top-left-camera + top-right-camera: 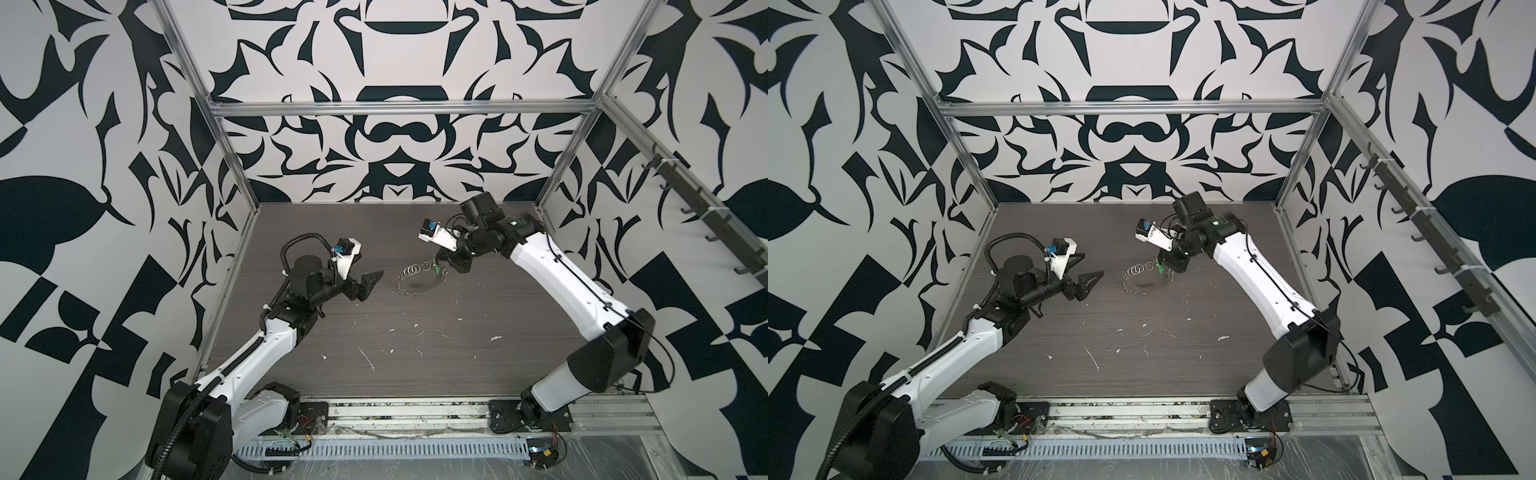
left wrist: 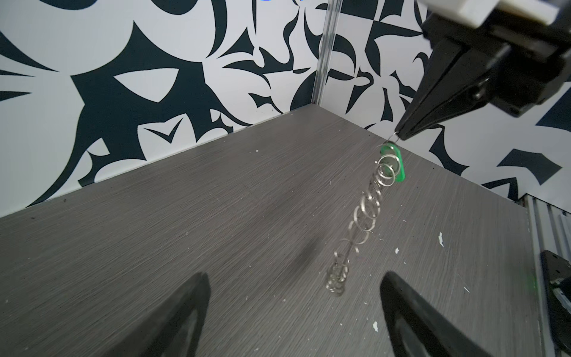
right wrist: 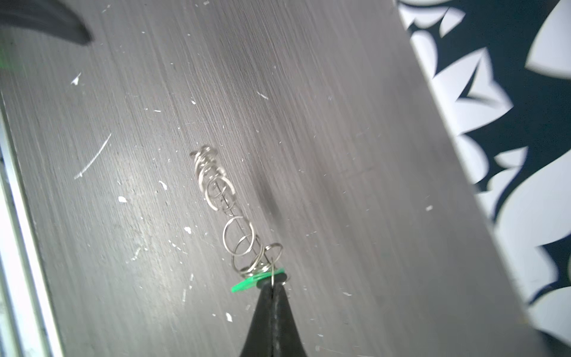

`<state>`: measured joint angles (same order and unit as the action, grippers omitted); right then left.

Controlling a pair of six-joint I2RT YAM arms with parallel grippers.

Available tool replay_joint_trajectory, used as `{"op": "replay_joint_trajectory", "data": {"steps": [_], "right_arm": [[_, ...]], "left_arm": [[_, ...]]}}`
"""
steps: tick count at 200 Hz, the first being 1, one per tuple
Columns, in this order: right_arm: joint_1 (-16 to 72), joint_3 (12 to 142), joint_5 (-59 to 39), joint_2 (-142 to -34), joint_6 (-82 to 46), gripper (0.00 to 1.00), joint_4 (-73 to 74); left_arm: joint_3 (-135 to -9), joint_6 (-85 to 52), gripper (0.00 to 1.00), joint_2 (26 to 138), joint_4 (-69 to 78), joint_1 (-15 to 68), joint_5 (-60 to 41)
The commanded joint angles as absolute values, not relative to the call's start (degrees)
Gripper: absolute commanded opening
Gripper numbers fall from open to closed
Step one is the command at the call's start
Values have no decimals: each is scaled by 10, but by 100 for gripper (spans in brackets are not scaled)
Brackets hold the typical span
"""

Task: Remove the keys from the keyring
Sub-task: 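Grasp the green tag with the right gripper and lift the disc, then carry the hanging disc toward the left gripper while the left gripper approaches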

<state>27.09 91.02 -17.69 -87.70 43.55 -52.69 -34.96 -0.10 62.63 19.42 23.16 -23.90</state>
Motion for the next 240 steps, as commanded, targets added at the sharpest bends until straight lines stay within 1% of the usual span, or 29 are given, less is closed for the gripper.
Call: {"op": "replay_joint_trajectory", "data": {"steps": [1,28,47,67,69,71,88,124,135,145,172,203,240], "right_arm": [[273,877,-178,-828,586,0,-486],[272,806,-201,-777,654,0,-383],[271,748,-229,-748,665,0,-297],[267,699,-267,-728,650,0,-222],[268,695,-269,-727,649,0,-215],[268,691,-272,-725,646,0,-208],[269,659,-295,-716,626,0,-162],[269,606,-357,-700,570,0,-70],[269,590,-372,-696,551,0,-37],[269,582,-389,-693,538,0,-19],[269,573,-427,-684,526,0,-6],[270,558,-439,-669,527,0,6],[274,551,-447,-653,517,0,12]], "left_arm": [[-379,22,89,613,174,233,-275],[-399,38,88,608,154,232,-302],[-409,37,87,608,154,233,-339],[-419,29,86,614,157,233,-375],[-419,27,83,615,158,233,-378],[-419,27,82,616,159,233,-380],[-422,22,78,623,173,240,-393],[-425,21,75,641,206,256,-409],[-425,19,75,650,223,258,-432],[-425,11,74,659,244,258,-453],[-433,0,68,683,273,261,-480],[-449,1,61,705,278,263,-485],[-461,14,54,721,279,279,-476]]}}
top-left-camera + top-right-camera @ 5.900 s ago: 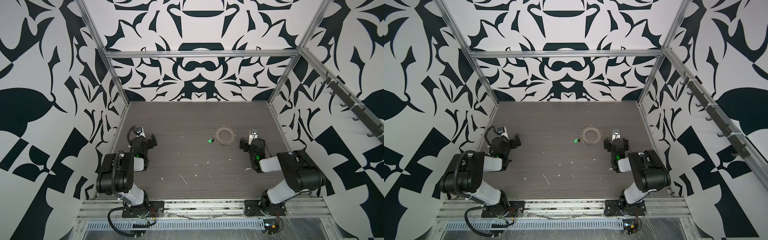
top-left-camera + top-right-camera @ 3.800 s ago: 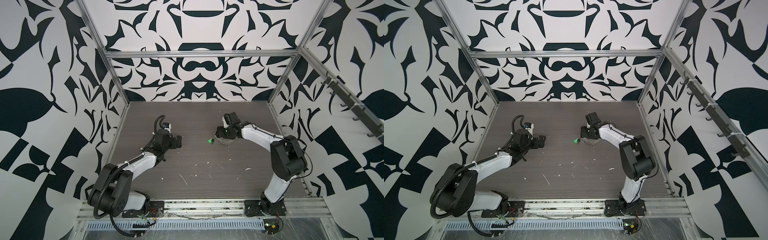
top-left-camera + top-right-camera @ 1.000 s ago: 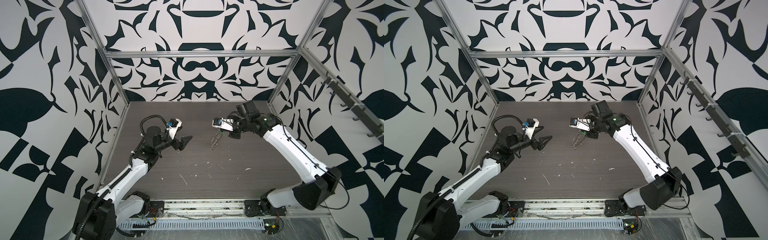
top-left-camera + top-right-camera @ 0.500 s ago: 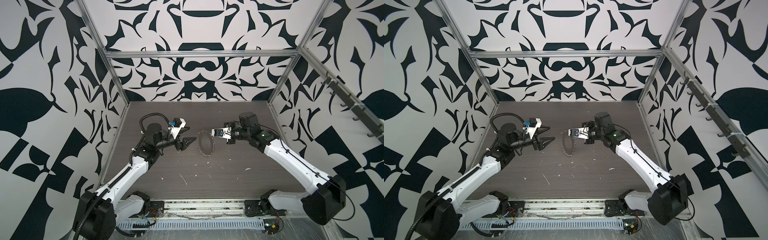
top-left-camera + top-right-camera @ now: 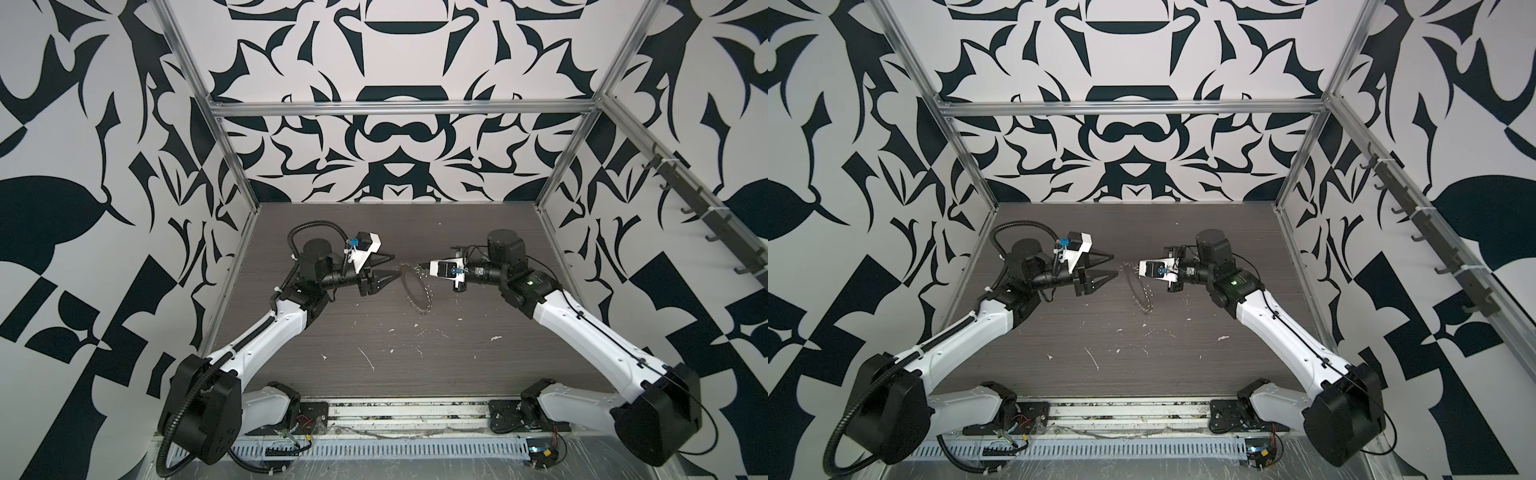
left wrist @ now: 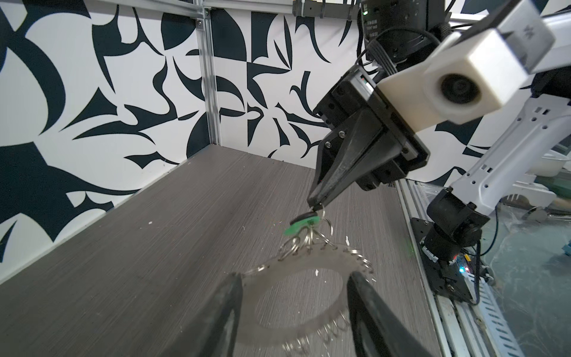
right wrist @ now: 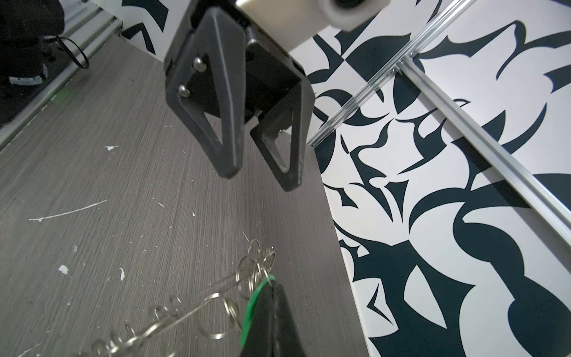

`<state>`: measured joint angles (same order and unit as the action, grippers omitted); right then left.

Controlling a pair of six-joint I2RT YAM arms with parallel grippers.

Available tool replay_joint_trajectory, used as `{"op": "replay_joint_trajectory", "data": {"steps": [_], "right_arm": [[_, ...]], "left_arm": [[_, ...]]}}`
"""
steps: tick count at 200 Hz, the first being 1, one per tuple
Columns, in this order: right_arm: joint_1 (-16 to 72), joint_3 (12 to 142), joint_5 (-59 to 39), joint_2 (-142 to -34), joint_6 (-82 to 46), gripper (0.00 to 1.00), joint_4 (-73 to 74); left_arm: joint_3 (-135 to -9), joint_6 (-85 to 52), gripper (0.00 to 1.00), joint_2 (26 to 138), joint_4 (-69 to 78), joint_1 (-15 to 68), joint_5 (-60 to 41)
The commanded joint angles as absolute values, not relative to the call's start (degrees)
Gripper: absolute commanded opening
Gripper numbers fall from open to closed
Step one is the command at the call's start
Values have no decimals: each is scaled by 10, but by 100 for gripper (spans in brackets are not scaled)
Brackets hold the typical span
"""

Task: Remove the keys from the keyring
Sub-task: 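Carry the hanging disc toward the left gripper while the left gripper approaches, then close the left gripper on the disc edge below the right gripper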

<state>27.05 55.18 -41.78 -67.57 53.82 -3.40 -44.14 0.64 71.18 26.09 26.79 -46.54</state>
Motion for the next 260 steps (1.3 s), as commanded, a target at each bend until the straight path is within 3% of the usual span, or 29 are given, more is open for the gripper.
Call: {"op": "replay_joint_trajectory", "data": {"steps": [1,110,153,171,194,260], "right_arm": [[274,550,-447,-653,516,0,13],[281,546,-456,-632,491,0,21],[281,545,-455,-628,491,0,15],[281,544,-456,-627,491,0,13],[281,542,-455,-626,491,0,13],[281,543,-456,-627,491,0,12]], "left_arm": [[-462,14,54,721,279,280,-476],[-486,34,32,777,289,334,-456],[-487,37,13,773,295,336,-453],[-487,38,13,772,294,336,-452],[-487,38,21,769,294,337,-450],[-492,39,20,772,295,340,-455]]}}
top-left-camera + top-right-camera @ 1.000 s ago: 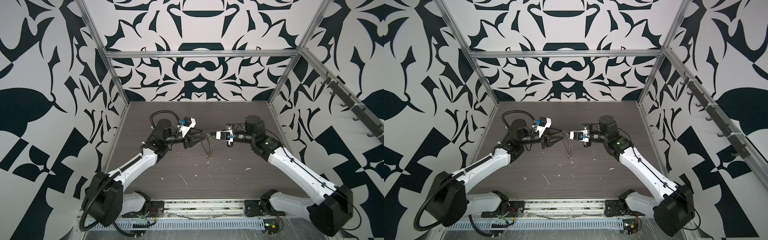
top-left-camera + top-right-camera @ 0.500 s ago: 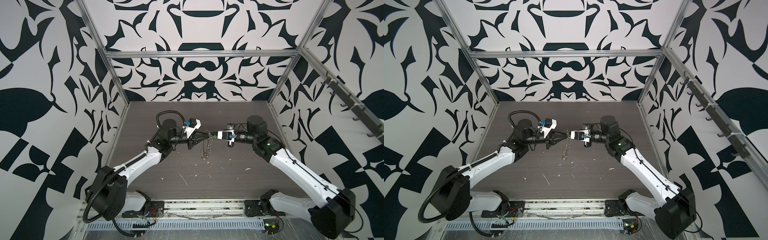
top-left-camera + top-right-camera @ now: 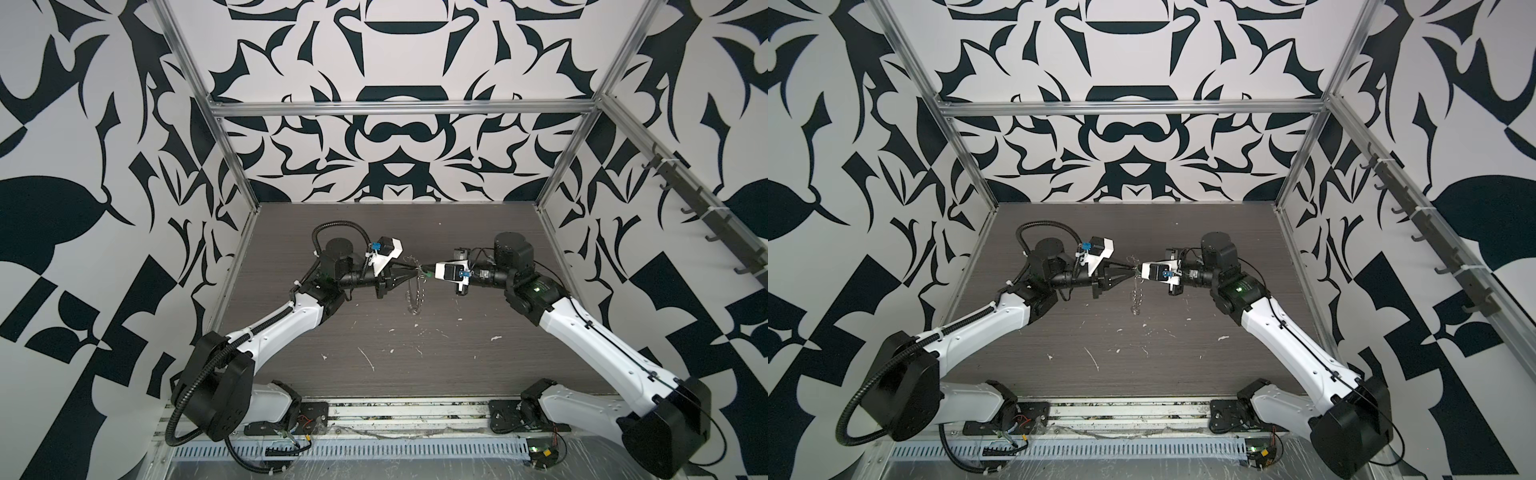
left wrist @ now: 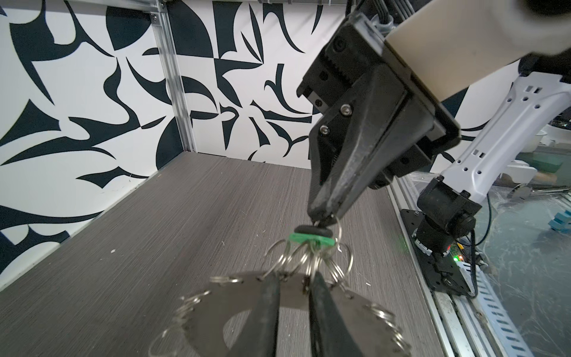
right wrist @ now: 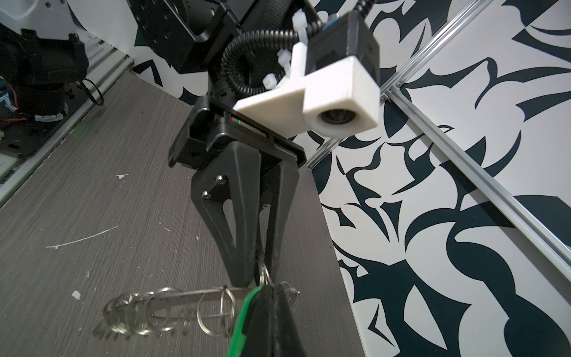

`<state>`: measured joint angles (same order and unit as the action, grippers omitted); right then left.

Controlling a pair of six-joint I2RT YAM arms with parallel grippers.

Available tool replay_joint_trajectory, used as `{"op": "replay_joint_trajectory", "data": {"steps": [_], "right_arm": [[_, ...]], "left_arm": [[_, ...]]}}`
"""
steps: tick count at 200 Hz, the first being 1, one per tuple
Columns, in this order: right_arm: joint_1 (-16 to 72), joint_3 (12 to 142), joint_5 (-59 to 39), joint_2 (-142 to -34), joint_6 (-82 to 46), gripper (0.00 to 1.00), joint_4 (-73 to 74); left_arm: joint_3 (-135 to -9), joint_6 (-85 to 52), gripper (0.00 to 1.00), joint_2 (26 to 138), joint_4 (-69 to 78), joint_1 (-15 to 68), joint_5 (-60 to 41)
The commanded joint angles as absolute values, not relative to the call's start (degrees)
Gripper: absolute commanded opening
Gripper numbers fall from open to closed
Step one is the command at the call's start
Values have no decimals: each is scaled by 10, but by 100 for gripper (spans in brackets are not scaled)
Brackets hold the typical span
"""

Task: Remove the keys from the keyring
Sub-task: 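Close the left gripper on the disc edge below the right gripper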

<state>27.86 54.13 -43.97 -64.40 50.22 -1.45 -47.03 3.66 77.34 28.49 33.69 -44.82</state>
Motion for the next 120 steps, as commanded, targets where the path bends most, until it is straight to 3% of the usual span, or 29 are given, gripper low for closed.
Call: {"op": "replay_joint_trajectory", "data": {"steps": [1,15,29,120], "right_arm": [[281,543,-456,-627,491,0,12],[281,542,-456,-626,491,0,11],[281,541,-453,-624,491,0,9],[280,450,-346,-568,495,0,-10]], "left_arm": [[-492,39,20,772,295,340,-455],[-492,39,13,772,295,341,-456],[-492,39,0,770,294,341,-454],[-547,182,0,735,92,346,-372]]}}
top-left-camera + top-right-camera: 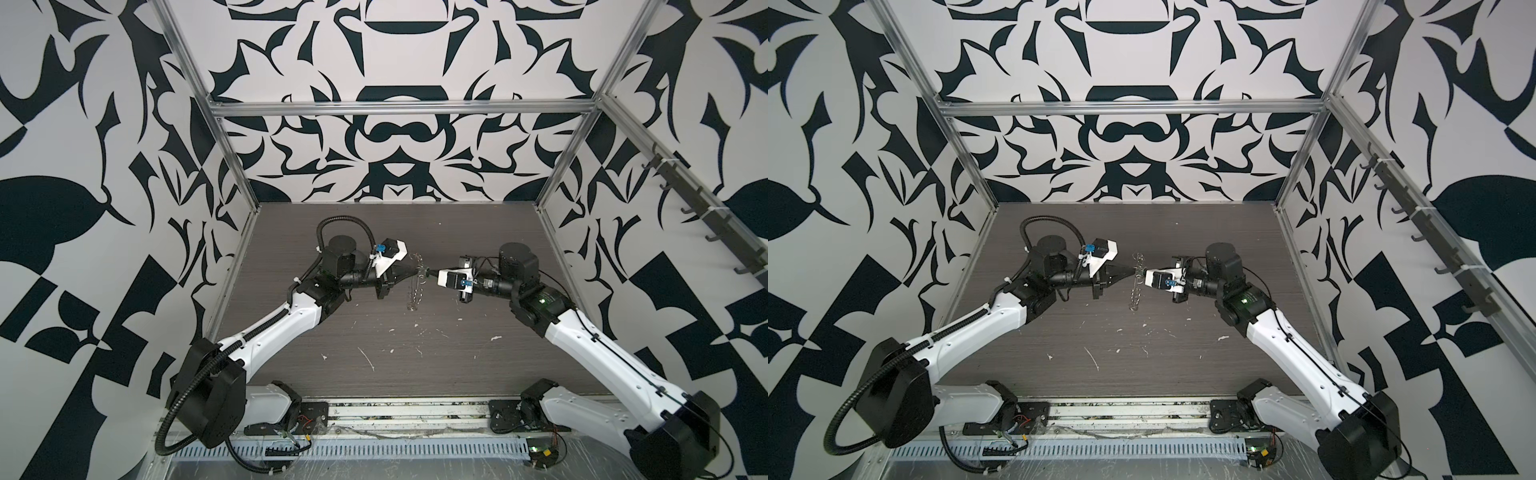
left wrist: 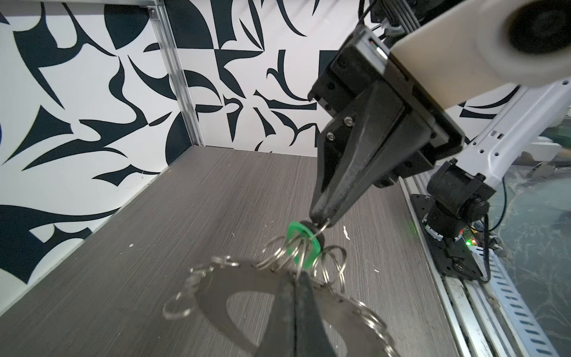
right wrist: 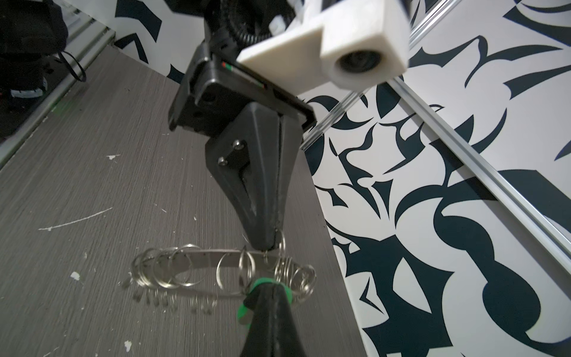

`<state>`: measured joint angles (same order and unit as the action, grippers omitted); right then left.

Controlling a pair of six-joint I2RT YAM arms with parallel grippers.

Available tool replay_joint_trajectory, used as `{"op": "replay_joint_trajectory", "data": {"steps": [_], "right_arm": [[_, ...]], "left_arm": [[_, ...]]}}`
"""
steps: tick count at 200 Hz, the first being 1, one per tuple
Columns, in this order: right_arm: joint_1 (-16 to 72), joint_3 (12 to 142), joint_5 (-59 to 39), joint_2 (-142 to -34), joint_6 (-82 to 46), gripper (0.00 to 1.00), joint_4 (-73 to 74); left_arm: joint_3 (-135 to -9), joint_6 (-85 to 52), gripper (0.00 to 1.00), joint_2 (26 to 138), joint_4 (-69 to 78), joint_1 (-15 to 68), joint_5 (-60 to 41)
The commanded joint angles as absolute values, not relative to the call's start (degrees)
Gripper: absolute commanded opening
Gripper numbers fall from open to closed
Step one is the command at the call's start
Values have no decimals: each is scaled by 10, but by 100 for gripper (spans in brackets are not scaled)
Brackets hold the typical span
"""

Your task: Remove the keys from the keyring

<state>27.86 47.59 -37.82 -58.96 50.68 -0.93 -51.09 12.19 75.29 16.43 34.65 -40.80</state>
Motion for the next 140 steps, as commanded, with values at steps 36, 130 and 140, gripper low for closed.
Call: {"op": "replay_joint_trajectory", "data": {"steps": [36,130,140], "right_arm": [[280,439,-352,-551,471,11,-10],[280,462,-379,-546,418,23,5],[280,464,-383,-548,410,23,15]], "left_arm": [[-573,240,0,735,10,362,-338],[-570,276,0,707,-1,369,-335],[-567,284,0,705,-1,369,-339]]}}
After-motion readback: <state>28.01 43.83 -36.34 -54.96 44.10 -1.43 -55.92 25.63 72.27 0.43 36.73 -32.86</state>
